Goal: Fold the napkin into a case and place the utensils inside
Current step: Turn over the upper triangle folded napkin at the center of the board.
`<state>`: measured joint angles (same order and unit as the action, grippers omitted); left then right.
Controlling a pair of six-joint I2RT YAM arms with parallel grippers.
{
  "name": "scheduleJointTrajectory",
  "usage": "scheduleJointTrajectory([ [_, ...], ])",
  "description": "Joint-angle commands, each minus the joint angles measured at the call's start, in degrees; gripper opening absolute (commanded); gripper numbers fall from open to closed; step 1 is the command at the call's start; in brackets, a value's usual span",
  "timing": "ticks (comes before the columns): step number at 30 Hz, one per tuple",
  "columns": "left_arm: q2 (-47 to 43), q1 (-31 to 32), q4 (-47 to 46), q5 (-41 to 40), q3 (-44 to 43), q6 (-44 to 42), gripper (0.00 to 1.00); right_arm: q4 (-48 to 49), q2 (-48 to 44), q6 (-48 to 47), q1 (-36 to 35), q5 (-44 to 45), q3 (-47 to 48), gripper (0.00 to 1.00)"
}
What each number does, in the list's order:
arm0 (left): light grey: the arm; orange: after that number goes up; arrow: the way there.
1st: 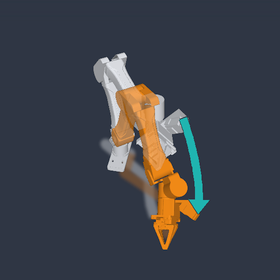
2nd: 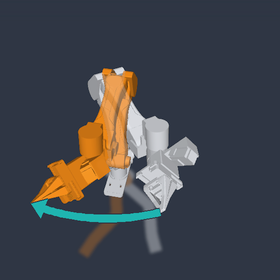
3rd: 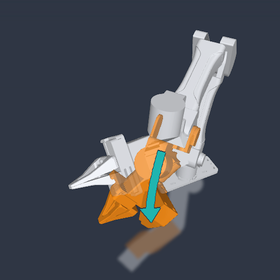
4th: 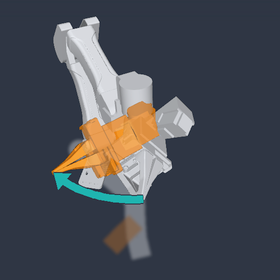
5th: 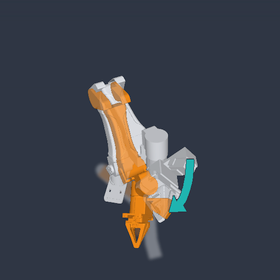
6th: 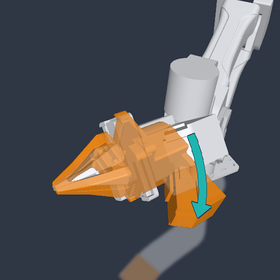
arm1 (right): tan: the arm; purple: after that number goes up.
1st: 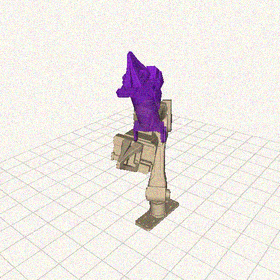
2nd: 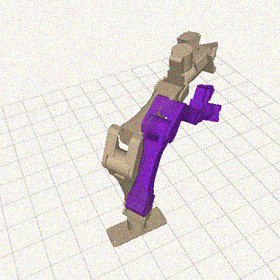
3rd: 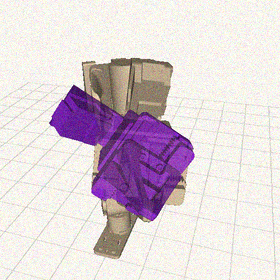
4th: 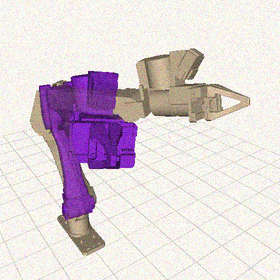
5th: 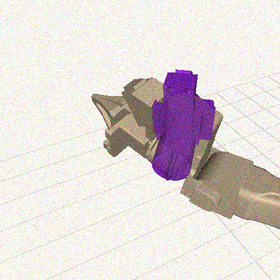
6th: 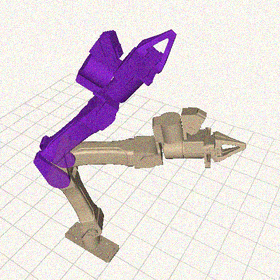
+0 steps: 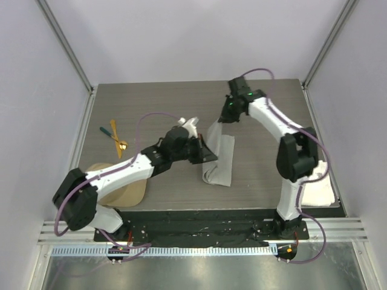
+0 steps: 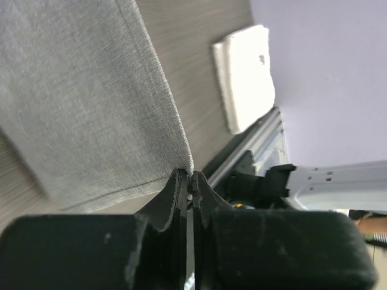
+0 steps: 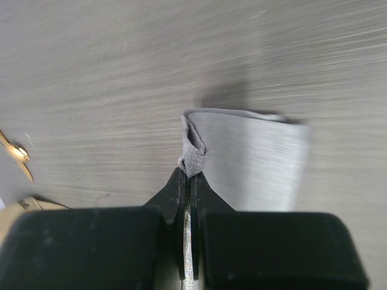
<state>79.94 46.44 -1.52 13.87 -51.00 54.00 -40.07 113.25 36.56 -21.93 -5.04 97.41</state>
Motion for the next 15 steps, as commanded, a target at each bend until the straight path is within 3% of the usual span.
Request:
scheduleJointTrajectory([
  [1, 9.76, 7.69, -0.85, -0.33, -13.48, 1.28, 0.0, -2.45, -16.79, -6.66, 9.0, 3.01, -3.79, 0.01],
  [5, 18.9, 12.62, 0.02, 0.45, -27.1, 1.46, 0.0, -9.21, -24.56, -11.15, 16.3, 4.77, -4.33, 0.01],
  [10, 26.22, 15.88, 1.34, 2.83, -40.91, 2.95, 0.0, -16.34, -26.86, -15.8, 18.77, 10.3, 1.97, 0.01],
  [13, 26.94, 15.97, 0.03, 4.32, -41.63, 4.27, 0.0, -19.77, -25.19, -16.51, 18.86, 9.79, 5.85, 0.01],
  [15, 24.4, 15.62, -1.89, 3.98, -36.91, 5.15, 0.0, -21.09, -23.0, -16.69, 17.72, 8.91, 6.83, 0.01],
])
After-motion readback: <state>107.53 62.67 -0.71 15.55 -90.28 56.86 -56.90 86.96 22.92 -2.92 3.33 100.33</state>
